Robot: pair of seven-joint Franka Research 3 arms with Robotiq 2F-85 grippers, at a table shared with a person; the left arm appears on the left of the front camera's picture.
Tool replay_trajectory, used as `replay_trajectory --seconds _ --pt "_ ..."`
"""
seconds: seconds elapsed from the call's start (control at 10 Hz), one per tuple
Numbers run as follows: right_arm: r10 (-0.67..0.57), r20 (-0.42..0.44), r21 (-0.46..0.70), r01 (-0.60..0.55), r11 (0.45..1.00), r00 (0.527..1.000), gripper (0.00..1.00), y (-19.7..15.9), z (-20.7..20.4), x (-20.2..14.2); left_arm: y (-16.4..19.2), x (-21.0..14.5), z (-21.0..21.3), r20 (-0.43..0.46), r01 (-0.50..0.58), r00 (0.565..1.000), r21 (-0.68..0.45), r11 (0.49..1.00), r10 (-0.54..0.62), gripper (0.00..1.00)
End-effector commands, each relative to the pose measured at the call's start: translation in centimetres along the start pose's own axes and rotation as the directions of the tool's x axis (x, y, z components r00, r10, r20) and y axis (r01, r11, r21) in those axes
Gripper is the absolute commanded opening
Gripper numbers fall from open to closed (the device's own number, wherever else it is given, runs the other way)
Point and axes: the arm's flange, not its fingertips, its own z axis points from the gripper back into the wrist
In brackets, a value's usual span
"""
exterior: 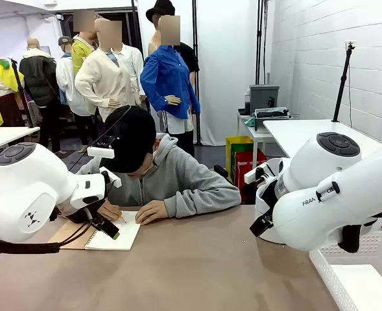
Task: Sort the paper based on its condition.
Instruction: If a person hands you a paper, place it in the Organizing basket , and if it's crumpled, put it in the Trash can.
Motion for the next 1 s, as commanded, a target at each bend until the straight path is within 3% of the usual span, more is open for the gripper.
replay_trajectory --seconds 0.0,0.9 --pt "0.0 0.0 0.0 0.0 1.0 1.0 1.0 0.0 -0.01 0.0 0.0 0.0 0.0 0.0 0.0 1.0 0.0 1.0 0.0 1.0" --pt "0.0 0.0 0.0 0.0 1.0 1.0 1.0 0.0 -0.01 0.0 0.0 0.0 0.0 0.0 0.0 1.0 0.0 1.0 0.0 1.0"
